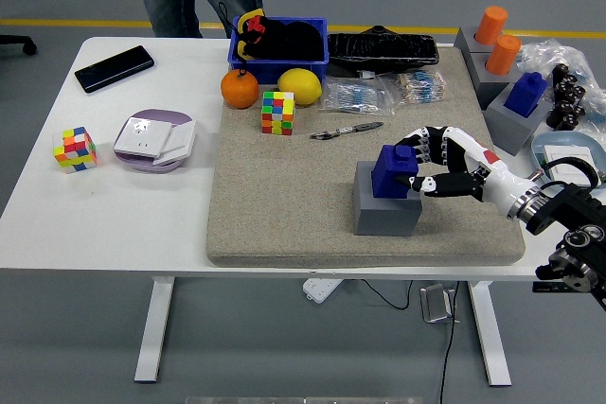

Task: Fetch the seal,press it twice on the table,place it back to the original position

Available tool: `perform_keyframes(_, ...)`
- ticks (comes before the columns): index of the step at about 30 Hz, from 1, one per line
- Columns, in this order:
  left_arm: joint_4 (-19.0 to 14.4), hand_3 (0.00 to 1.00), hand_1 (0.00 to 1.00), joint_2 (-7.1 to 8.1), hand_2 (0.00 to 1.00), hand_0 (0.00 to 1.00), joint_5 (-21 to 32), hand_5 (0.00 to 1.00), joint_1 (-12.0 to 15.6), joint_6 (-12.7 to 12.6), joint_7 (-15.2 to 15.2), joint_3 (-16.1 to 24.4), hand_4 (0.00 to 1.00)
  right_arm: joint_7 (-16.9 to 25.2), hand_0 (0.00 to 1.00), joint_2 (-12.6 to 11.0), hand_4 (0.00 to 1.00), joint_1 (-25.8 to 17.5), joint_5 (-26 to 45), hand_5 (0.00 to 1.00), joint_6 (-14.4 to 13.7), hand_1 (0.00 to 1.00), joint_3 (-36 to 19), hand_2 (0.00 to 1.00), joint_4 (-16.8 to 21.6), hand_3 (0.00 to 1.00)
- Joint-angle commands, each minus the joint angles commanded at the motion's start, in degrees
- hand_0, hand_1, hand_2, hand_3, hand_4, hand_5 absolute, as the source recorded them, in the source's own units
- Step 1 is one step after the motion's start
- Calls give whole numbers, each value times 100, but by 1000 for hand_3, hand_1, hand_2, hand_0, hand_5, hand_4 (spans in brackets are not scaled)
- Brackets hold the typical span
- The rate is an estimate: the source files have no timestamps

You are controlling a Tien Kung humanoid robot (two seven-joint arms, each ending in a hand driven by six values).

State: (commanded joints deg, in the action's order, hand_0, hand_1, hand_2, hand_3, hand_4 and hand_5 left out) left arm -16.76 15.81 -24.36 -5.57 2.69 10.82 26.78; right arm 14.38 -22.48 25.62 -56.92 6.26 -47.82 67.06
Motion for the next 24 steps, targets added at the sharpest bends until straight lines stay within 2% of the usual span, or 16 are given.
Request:
perform_keyframes(13,1,744,695,2,691,733,-1,305,-15,0,-3,0,674,19,623,5,747,11,-24,2,-11,532,57,517,-12,558)
perform_keyframes(14,4,745,695,0,691,733,3,305,-13,1,-1,-4,674,20,654,5,823,13,-29,2,-11,599,57,562,-14,577)
perform_keyframes(19,2,745,695,-5,691,733,-1,305,-14,2,-3,1,674,25,654,7,823,13,-58,2,-5,599,58,562,-18,577)
perform_keyframes(20,1,746,696,-5,691,733,-4,304,-14,2,-4,6,675,23,697,8,983,12,-67,2,2,678,60,640,-17,675)
perform_keyframes(24,3,746,696,-7,691,733,1,304,-12,4,-3,-1,675,21,697,12,983,11,-109,2,6,678,61,640,-11,675)
